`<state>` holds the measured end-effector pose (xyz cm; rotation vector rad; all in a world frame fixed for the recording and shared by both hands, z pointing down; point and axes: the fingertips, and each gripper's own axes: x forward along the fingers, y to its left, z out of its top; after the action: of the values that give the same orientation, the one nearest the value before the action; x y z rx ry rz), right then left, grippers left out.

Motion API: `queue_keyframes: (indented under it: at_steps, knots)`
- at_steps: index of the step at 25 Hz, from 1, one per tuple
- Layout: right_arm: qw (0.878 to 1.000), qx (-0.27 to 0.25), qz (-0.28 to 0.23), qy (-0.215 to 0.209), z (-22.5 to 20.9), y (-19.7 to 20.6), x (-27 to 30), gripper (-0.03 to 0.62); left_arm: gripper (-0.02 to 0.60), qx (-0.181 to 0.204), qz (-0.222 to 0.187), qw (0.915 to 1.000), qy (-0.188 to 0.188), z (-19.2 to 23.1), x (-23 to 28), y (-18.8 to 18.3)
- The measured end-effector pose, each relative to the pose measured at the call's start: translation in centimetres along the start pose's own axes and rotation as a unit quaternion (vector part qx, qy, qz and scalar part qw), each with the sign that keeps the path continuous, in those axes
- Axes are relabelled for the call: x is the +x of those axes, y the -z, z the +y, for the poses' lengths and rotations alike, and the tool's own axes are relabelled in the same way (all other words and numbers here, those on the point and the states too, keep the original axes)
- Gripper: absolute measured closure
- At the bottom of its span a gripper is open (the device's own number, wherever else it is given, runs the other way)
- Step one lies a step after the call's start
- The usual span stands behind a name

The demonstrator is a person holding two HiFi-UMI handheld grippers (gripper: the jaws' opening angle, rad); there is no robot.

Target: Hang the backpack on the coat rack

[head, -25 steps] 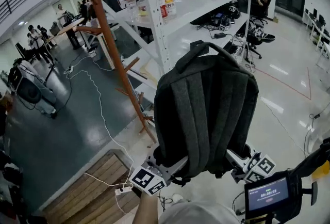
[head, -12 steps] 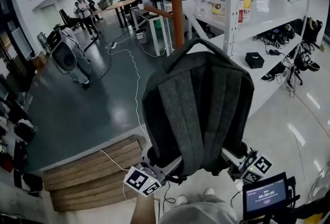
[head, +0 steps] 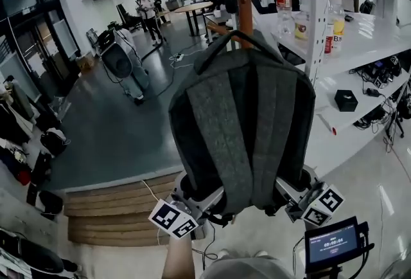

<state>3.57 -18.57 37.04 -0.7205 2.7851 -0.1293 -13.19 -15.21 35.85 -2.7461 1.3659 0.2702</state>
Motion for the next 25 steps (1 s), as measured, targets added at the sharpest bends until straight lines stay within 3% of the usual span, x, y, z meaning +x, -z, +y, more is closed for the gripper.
queue_keyframes:
  at_steps: [10,25]
  knots:
    - [0.999,-0.016,-0.018,0.027,-1.1,-5.2,4.2,0.364,0.201,0.007,-0.007,0.9996,0.027,3.8,3.4,-5.3]
    - [0.996,-0.014,-0.013,0.083,-4.2,-7.7,4.9,0.363,0.201,-0.017,0.005,0.9971,0.073,5.7,8.5,-6.7]
